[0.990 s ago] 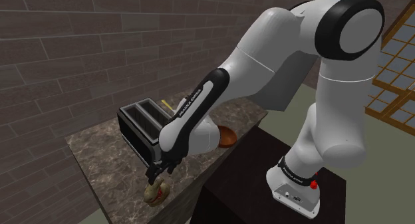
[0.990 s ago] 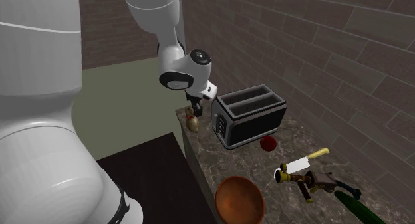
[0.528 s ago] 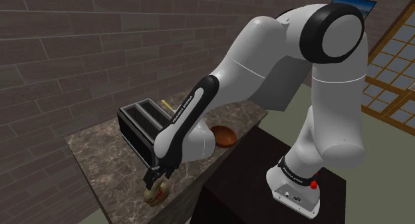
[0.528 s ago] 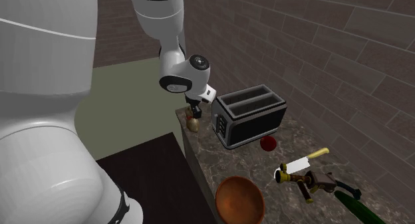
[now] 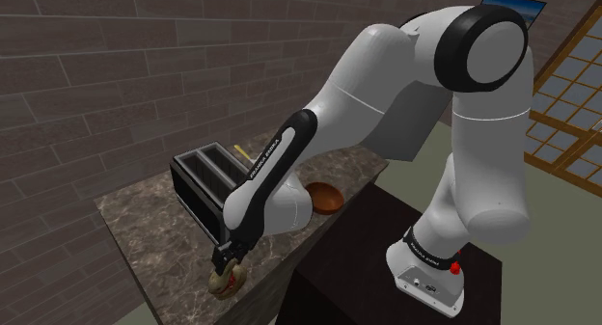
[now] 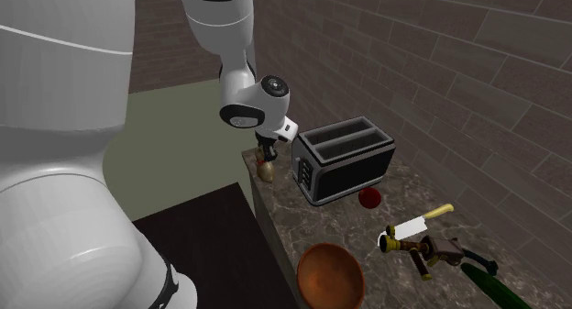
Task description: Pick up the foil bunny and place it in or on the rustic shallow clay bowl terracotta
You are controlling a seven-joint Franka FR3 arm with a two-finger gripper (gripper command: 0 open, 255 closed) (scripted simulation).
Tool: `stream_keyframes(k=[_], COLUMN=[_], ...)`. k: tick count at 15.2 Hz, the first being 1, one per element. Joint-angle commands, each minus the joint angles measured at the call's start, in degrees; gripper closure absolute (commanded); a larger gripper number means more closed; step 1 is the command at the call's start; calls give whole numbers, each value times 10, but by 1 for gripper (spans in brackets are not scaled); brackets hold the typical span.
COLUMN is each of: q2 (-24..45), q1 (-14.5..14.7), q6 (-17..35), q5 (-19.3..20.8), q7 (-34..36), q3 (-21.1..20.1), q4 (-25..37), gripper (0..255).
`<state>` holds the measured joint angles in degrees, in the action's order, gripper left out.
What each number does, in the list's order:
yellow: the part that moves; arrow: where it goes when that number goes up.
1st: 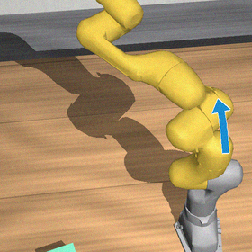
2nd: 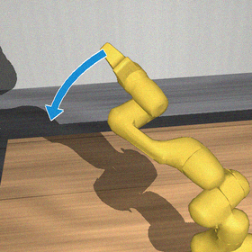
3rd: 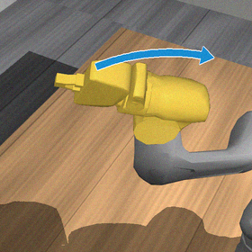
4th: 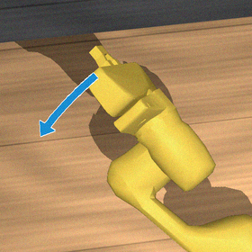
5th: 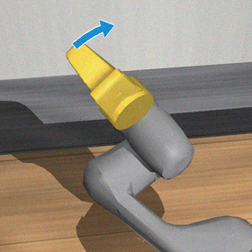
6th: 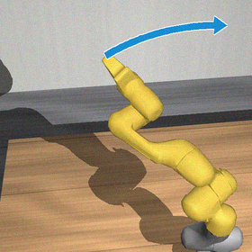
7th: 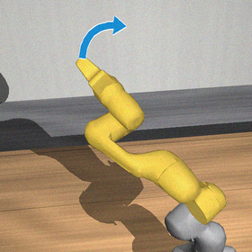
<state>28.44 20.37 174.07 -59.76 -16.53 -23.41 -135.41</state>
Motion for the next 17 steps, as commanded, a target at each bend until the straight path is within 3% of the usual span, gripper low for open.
stream_keyframes(k=[1, 7, 17], q2=[0, 0, -100], q1=[0, 0, 42], q6=[0, 0, -66], q5=[0, 0, 70], q7=[0, 0, 96], q3=[0, 0, 51], q4=[0, 0, -38], gripper=[255, 255, 255])
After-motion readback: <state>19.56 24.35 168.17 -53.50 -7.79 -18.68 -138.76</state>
